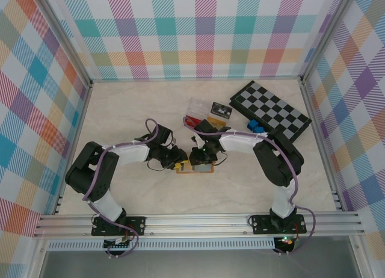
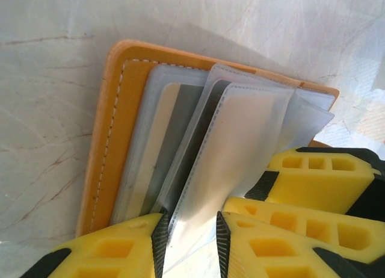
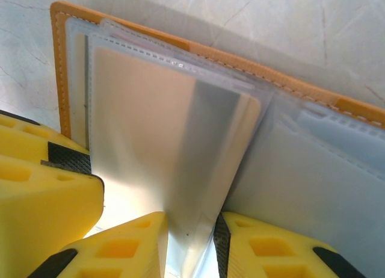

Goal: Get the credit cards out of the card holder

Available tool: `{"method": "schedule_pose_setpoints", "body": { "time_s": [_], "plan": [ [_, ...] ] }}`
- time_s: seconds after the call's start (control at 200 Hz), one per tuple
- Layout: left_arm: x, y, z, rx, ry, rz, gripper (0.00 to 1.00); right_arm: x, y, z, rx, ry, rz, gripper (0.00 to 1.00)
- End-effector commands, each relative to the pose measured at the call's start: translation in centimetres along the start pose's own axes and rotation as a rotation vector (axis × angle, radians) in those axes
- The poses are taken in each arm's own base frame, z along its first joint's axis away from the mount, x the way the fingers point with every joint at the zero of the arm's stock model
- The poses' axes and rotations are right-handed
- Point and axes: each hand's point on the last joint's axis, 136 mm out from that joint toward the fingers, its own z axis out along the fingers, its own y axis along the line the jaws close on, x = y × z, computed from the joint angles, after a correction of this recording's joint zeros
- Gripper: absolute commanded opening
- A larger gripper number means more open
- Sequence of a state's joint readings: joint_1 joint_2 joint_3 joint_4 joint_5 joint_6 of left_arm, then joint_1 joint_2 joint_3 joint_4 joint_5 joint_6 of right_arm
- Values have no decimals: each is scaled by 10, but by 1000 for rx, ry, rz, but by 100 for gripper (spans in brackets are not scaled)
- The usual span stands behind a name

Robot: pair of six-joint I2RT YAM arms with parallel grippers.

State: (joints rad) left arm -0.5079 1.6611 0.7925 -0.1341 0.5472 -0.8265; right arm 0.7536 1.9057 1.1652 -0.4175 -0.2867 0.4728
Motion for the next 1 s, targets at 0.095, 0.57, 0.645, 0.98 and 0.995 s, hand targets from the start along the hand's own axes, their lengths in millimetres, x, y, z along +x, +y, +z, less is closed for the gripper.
{"method": "schedule_pose_setpoints", "body": {
  "time_s": [0.095,0.57,0.645,0.98,0.995],
  "plan": [
    [6,-2,1,60,21,7,30,15,-8,6,-34,43,43,29],
    [3,-4,-3,75,2,9,21,4,6,-15,-148,-21,66,33],
    [2,-3,-5,61,-9,11,17,-1,10,-23,-154,-49,65,34],
    [4,5,-32,-84,-34,99,6,-20,28,-76,-172,-218,39,47],
    [4,6,-34,-91,-38,105,6,-20,27,-78,-168,-227,41,48]
  ]
}}
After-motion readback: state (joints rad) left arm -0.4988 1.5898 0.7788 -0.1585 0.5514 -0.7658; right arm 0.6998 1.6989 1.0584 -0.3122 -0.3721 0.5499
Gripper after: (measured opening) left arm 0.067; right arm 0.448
